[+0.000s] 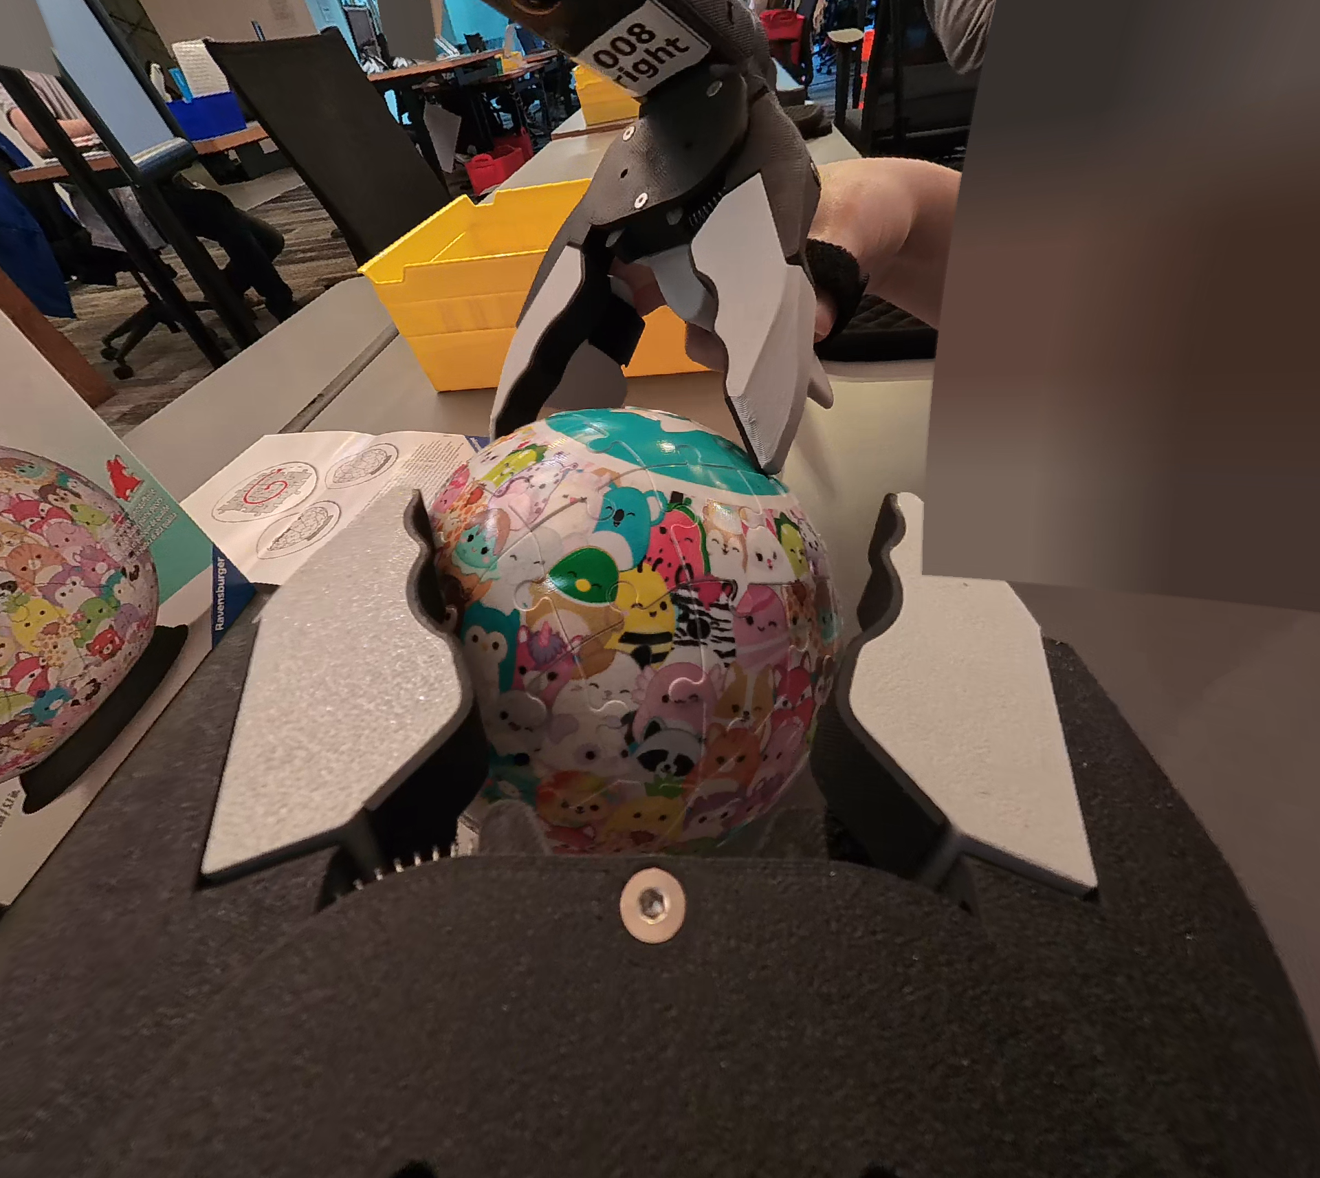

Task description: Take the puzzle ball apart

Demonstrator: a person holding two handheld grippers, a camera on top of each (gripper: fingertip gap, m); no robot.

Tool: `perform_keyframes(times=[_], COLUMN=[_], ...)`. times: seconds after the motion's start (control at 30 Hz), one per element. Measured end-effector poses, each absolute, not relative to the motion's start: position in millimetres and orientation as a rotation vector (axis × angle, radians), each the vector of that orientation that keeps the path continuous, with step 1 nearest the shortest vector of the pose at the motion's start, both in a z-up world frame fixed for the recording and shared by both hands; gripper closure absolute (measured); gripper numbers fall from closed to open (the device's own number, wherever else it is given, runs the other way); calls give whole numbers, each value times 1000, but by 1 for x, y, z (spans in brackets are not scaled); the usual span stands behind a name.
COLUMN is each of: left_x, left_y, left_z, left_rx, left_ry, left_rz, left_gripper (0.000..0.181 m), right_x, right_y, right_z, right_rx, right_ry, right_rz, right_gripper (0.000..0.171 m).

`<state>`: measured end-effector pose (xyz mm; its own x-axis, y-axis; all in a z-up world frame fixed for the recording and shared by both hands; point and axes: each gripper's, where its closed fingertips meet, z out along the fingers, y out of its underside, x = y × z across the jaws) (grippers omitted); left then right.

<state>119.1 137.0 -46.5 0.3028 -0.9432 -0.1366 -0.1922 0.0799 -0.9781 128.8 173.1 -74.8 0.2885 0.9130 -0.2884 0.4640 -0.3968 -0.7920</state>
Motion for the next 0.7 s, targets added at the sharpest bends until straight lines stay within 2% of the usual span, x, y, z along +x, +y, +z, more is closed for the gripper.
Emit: perform_keyframes(times=[0.53, 0.7], left_x=[117, 115], left_y=[141, 142], left_z=[-47, -46], left_rx=[-1400, -1386], left_ry=[1135, 1143], left_rz=[-777, -745], left_gripper=[64, 74], right_x=[131, 133], right_y=[181, 180], right_z=[-73, -68], right_rx=[-1976, -1909], right_ry=[-1215, -1212], right_rz=[937, 972], right_gripper=[43, 49])
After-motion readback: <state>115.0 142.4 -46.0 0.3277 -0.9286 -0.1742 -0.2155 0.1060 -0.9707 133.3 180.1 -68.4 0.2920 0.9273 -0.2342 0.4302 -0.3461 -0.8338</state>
